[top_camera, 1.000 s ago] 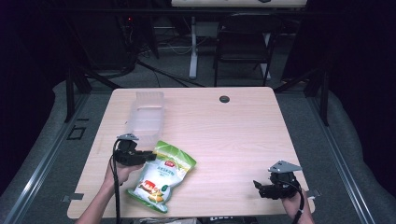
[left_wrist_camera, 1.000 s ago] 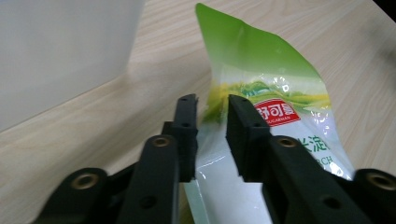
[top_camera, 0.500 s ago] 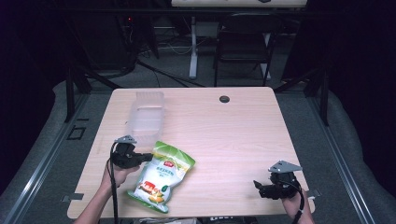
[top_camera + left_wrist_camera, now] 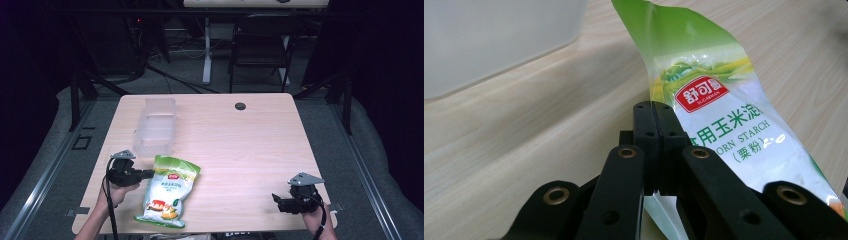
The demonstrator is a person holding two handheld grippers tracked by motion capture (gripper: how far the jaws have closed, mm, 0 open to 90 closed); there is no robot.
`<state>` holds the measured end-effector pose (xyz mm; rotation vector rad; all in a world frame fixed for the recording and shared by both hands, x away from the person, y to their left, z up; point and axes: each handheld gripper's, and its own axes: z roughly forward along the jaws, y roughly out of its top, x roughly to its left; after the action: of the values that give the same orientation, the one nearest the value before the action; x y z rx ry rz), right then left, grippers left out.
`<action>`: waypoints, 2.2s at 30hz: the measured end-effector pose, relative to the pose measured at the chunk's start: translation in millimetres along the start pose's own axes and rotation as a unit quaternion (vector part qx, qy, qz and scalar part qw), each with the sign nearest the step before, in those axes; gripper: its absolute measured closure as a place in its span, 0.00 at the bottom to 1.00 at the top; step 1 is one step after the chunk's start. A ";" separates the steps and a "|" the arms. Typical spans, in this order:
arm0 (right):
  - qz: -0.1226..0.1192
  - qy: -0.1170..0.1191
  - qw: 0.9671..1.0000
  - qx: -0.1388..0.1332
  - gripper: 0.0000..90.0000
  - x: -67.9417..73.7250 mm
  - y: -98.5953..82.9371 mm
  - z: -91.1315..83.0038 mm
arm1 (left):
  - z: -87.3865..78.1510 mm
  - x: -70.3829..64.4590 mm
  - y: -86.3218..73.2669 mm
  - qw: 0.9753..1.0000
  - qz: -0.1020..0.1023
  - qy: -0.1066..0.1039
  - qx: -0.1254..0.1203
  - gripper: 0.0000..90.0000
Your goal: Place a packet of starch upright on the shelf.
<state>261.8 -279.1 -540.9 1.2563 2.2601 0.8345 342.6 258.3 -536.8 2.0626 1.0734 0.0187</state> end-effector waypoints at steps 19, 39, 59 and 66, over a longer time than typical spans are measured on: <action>-0.002 0.002 1.000 0.004 0.16 0.7 1.0 3.5 | 20.7 7.2 21.7 0.999 -0.020 -0.027 0.010 0.48; -0.004 0.008 1.000 0.009 0.16 0.2 0.8 5.3 | 45.7 -0.1 28.0 0.998 0.016 -0.031 0.044 0.81; -0.006 0.004 1.000 0.009 0.16 0.6 1.0 3.8 | 28.5 -3.5 18.6 1.000 0.019 -0.009 0.014 0.99; -0.006 0.003 1.000 0.009 0.16 0.9 1.1 4.0 | 21.8 -5.4 17.0 1.000 0.018 -0.003 -0.001 0.99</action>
<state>264.5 -276.6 -543.2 1.2497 2.2823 0.8171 358.4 235.0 -538.9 2.0792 1.0324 0.0308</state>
